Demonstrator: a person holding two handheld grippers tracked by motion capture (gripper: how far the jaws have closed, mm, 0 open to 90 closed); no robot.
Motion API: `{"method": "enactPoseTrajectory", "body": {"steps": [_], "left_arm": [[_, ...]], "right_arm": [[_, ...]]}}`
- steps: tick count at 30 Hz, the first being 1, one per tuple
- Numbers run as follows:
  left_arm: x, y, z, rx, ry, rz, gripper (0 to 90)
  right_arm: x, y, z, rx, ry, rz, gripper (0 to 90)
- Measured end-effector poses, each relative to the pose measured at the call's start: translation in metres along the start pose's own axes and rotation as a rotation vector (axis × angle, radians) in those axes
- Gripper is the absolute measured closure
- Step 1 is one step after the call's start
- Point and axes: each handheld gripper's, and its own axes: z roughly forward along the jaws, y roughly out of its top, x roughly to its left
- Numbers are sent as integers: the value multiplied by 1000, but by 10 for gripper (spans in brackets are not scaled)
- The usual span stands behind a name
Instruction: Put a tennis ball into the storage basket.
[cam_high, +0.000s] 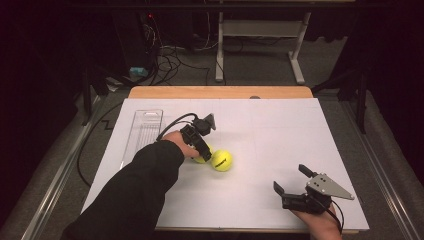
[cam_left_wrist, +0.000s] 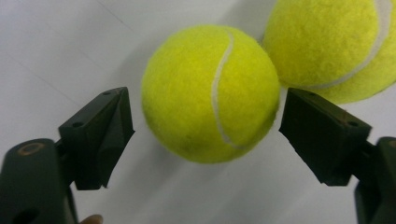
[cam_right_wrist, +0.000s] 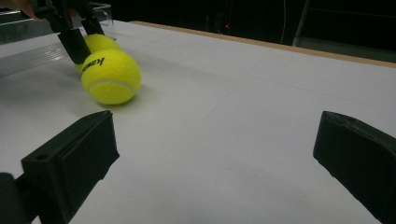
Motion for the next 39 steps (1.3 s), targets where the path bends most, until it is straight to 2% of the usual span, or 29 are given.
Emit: {"method": "enactPoseTrajectory", "body": {"steps": [6,16,23,29,39], "left_arm": [[0,2,6,8,0,8,255],[2,3,8,-2,-6,4,268],[0,3,7,1,10,-6,277],[1,-2,-4,-19,-6,-20,277],[-1,-16,-19,-9,-3,-17,276]], "right_arm": [[-1,0,0,0,-2,-1,0],[-1,0,0,-1,-1,-2,0],[-1,0,0,-2,-2,-3,0],[-1,0,0,-4,-5,-1,0],[-1,0,0,-4,-5,-1,0]]}}
